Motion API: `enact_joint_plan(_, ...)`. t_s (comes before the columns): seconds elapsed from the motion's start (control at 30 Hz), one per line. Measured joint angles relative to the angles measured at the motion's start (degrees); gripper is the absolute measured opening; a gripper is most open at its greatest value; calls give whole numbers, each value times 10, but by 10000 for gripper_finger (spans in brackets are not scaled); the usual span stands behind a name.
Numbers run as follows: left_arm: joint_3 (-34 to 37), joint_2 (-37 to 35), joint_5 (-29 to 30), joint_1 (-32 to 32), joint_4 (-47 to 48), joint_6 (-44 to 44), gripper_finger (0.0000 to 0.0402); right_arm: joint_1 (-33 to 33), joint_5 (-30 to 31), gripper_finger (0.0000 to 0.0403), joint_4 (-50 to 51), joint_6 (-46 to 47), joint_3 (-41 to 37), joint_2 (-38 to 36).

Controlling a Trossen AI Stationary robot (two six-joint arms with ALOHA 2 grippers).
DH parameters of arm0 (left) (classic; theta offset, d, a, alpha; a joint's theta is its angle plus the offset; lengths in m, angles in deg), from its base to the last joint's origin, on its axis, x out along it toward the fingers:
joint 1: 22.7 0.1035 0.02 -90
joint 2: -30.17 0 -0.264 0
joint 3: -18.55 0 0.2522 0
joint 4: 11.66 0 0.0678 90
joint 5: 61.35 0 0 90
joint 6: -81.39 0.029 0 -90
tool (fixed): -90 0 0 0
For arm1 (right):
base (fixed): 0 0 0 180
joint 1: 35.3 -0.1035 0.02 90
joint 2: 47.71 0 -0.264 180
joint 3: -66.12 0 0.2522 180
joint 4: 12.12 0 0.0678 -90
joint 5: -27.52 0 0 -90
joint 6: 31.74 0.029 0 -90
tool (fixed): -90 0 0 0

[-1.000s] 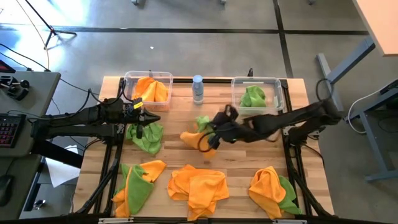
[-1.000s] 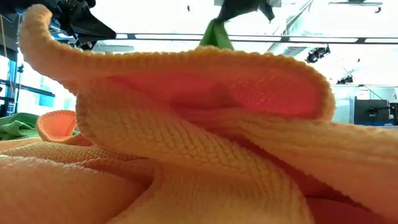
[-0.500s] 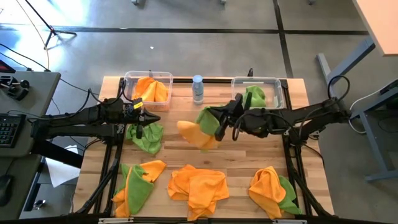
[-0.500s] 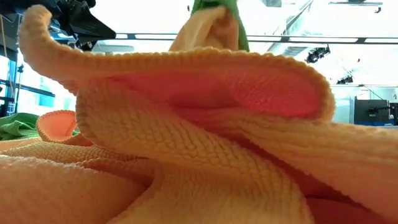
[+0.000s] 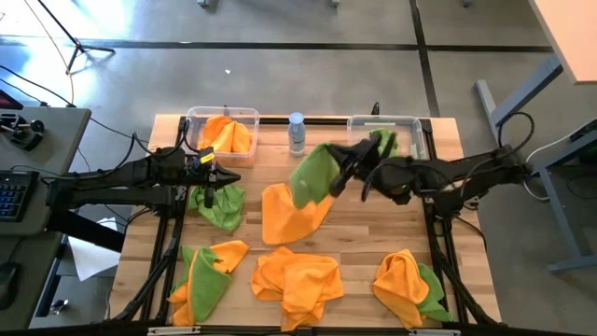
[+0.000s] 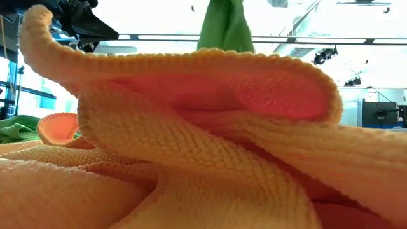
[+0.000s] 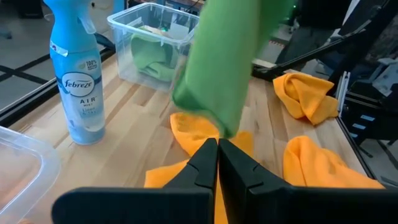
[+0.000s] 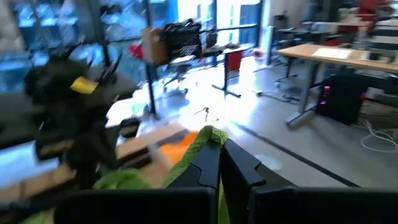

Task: Sort microfiber towel by color & place in baskets
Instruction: Put the green towel into the right transparent bin

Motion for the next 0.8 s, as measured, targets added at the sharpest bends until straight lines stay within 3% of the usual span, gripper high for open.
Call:
enact_joint_plan(0.27, 0, 15, 6, 0, -3, 1, 0, 25, 9, 0, -2, -65, 0, -99)
enact_joint_plan(0.57, 0, 46, 11, 0, -22, 1, 0, 81, 78, 0, 4, -182, 0, -208)
enact_joint_plan(0.7, 0, 56, 31, 0, -53, 1, 0, 117, 82, 0, 67, -178, 0, -243)
enact_joint_plan(0.8, 0, 60, 51, 0, -71, 1, 0, 152, 76, 0, 162, -107, 0, -258)
